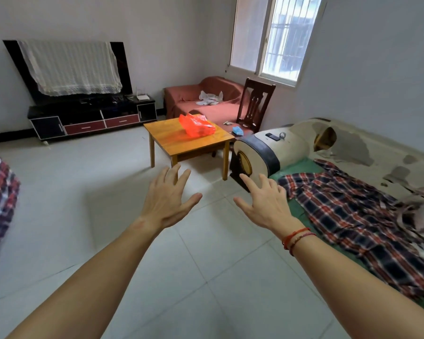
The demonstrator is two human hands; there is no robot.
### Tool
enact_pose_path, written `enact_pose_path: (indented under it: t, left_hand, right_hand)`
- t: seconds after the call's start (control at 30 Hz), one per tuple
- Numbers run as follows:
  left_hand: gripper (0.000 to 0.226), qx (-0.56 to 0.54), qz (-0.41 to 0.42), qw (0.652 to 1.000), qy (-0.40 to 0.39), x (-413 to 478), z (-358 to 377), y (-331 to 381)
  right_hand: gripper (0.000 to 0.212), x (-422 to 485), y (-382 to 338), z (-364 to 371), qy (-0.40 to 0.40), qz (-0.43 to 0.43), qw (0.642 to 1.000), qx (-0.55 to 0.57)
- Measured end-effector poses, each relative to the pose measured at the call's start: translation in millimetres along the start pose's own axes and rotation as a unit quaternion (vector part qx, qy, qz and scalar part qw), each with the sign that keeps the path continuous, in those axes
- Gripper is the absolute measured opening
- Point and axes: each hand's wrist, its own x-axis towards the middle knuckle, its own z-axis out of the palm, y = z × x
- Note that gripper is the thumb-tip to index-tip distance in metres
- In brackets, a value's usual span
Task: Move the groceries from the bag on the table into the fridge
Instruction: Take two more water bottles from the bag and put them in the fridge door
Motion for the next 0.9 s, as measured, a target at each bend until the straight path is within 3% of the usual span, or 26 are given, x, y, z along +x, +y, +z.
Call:
enact_pose_path:
  t: [0.4,0.9]
  left_hand:
    - [0.086,-0.009,0.014,1.000,-0.016,202,59,-69]
    - [0.086,0.029,-0.031,0.997,-0.058,458,171,-110]
  right_hand:
    - [0.068,209,9,41,-0.025,0.015,1.000,-0.001]
    - [0.069,481,89,106,-0.049,0.004,0.999,0.018]
